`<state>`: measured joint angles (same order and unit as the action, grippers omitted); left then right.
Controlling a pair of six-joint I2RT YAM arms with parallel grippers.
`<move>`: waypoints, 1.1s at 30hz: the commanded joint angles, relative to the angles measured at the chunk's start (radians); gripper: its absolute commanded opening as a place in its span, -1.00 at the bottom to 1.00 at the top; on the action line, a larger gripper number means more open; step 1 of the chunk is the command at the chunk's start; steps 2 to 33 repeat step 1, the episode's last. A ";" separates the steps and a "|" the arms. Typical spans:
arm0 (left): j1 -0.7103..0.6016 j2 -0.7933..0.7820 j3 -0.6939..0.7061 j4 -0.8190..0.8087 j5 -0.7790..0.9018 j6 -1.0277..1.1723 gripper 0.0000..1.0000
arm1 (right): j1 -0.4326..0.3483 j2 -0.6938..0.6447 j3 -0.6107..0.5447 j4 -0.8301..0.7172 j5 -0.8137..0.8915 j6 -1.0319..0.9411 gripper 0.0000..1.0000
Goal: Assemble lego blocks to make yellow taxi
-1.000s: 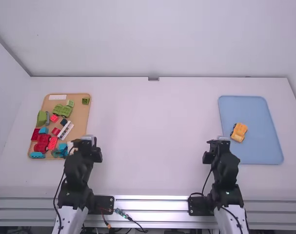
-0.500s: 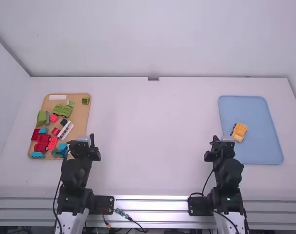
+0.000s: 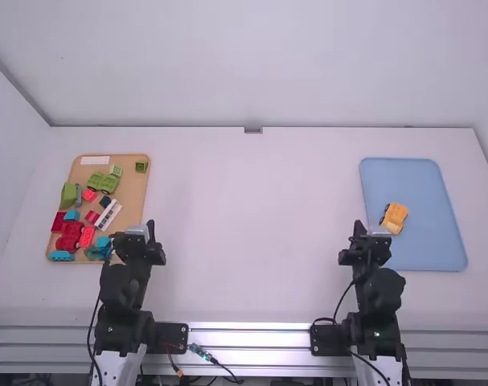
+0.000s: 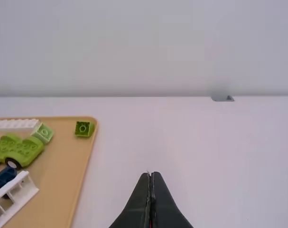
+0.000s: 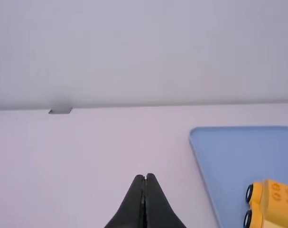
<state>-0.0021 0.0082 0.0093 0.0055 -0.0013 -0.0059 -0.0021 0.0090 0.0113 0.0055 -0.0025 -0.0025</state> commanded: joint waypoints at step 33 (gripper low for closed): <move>0.002 -0.008 -0.009 -0.006 0.001 0.006 -1.00 | 0.002 -0.009 -0.011 -0.006 0.002 0.002 -1.00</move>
